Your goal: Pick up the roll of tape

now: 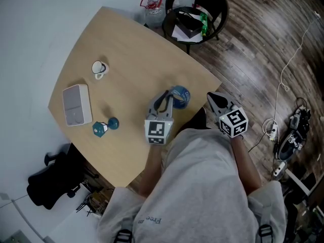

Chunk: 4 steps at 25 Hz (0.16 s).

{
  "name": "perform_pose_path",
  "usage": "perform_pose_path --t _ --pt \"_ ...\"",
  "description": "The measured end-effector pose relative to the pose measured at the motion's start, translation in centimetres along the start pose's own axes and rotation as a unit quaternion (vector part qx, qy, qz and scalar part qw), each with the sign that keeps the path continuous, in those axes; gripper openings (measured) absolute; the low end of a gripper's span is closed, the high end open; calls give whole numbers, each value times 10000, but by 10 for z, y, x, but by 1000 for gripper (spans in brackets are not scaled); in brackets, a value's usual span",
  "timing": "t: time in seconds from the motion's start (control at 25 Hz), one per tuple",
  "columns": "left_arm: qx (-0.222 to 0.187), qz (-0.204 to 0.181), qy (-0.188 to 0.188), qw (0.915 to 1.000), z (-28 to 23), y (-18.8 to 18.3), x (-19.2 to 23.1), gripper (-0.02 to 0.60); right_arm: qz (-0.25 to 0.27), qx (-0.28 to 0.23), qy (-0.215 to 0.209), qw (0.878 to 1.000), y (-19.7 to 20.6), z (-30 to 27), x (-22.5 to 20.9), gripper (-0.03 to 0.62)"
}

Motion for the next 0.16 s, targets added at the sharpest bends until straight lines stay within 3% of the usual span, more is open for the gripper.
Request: perform_pose_path --t 0.16 --pt "7 10 26 10000 -4 2 2 40 -21 23 -13 10000 0 -2 1 3"
Point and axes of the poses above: the fingertips, and each gripper's own axes: z backward along the fingers, x to its left, y out of its underside, the point moved 6 cm from there along z, backward along the fingers, and after that the axes turned 7 degrees about -z, right-handed, at the moved point
